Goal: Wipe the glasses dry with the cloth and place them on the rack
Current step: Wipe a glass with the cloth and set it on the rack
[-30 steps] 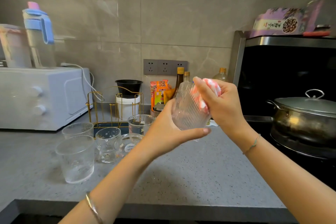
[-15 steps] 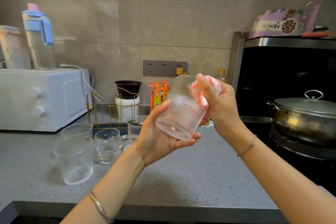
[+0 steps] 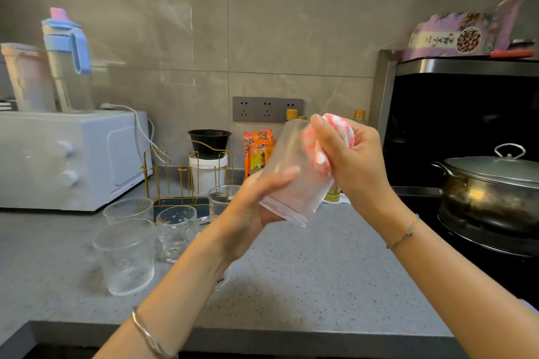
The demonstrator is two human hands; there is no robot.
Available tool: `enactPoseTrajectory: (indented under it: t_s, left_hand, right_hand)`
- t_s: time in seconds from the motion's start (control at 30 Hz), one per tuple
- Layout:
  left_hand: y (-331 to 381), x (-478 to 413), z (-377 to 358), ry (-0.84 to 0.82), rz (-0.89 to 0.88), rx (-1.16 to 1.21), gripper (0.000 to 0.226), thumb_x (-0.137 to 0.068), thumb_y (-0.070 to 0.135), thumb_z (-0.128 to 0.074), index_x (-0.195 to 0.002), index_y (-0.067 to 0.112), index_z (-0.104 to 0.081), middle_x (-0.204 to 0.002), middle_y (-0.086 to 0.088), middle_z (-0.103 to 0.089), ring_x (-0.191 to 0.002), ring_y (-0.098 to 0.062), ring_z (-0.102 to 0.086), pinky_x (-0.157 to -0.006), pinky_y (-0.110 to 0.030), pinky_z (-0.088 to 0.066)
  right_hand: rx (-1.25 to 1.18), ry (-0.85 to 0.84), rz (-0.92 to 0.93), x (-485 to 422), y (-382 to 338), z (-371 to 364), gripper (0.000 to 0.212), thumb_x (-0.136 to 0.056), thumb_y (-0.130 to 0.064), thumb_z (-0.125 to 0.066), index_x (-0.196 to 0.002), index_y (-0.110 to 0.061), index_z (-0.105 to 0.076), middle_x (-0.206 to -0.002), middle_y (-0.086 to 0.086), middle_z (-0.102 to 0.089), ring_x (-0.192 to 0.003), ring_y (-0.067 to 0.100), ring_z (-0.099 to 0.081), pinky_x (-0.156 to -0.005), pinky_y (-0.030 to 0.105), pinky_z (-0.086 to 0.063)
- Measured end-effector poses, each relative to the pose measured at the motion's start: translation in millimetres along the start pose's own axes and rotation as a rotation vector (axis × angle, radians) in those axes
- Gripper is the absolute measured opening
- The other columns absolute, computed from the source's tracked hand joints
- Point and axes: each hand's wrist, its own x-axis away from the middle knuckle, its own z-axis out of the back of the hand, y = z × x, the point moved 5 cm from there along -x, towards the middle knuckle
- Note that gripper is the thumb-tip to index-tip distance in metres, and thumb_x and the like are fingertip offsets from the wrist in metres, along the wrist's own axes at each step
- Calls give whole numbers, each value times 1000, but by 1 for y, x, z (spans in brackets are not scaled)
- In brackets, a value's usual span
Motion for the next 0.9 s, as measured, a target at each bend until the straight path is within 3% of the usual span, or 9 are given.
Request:
enactPoseTrajectory:
  t_s: [0.1, 0.2, 0.33, 0.4, 0.47, 0.57, 0.73, 0.83, 0.9]
  left_hand:
    - [-10, 7, -19, -266, 160, 604, 71, -64, 43, -84, -121, 4, -65, -118, -19, -61, -97, -31, -63, -75, -37, -59]
    - [-10, 6, -21, -346, 189, 652, 72, -69, 46, -80, -125, 3, -62, -124, -22, -53, -98, -33, -63, -76, -35, -59]
    - [0, -2, -3, -149, 138, 132, 88, -58, 61, -81, -130, 15, -58, -123, -14, -66, -105, -34, -67, -77, -41, -60]
    - [9, -3, -2, -45, 47, -252, 91, -50, 67, -81, -128, 30, -53, -118, 3, -68, -105, -12, -68, -77, -29, -58]
    - [16, -3, -3, 69, -96, -572, 75, -55, 61, -81, -120, 43, -48, -111, 17, -64, -97, 6, -63, -71, -13, -53]
    - [17, -1, -4, 175, -252, -745, 65, -63, 56, -77, -121, 42, -50, -106, 22, -63, -96, 7, -60, -74, -9, -49]
    - [12, 1, 1, 122, -146, -465, 67, -57, 49, -78, -118, 27, -61, -104, 12, -72, -95, -2, -67, -73, -15, -52]
    - [-2, 3, -4, -25, 55, 51, 77, -53, 50, -84, -119, 15, -66, -115, -12, -69, -99, -28, -67, -70, -36, -58]
    - [-8, 4, -11, -156, 145, 338, 74, -56, 51, -86, -118, 13, -69, -117, -18, -66, -93, -35, -67, -67, -39, -58]
  right_hand:
    - [-99, -5, 1, 1, -6, -4, 41, -89, -25, -59, -50, -14, -50, -48, -12, -49, -49, 2, -45, -55, 15, -40]
    - [-99, 14, -1, 3, -7, -5, 34, -87, -26, -55, -55, -14, -51, -50, -12, -50, -50, 2, -48, -55, 16, -43]
    - [-91, 112, -48, 0, -2, 7, 37, -87, -28, -58, -60, -3, -55, -53, -4, -54, -53, 6, -51, -55, 17, -44]
    - [-1, 72, 36, -2, -6, 7, 41, -90, -23, -58, -55, -1, -53, -48, 1, -50, -48, 7, -47, -52, 17, -41]
    - [86, 30, 91, -1, -7, 4, 45, -93, -17, -58, -51, -1, -52, -46, 4, -49, -45, 9, -46, -52, 18, -40]
    - [165, 36, 96, 2, -2, 2, 42, -93, -18, -58, -51, -12, -54, -45, -8, -51, -45, 6, -49, -52, 13, -39]
    - [147, 54, 88, 6, -1, 1, 47, -94, -20, -58, -49, -6, -51, -45, -1, -49, -45, 9, -46, -51, 21, -40]
    - [-23, 90, 29, 6, -1, 2, 52, -96, -20, -54, -50, 4, -50, -48, 7, -47, -47, 6, -46, -55, 15, -41]
    - [-56, 87, 11, 4, -1, 2, 50, -95, -22, -53, -53, 5, -50, -50, 7, -47, -50, 7, -47, -59, 16, -43]
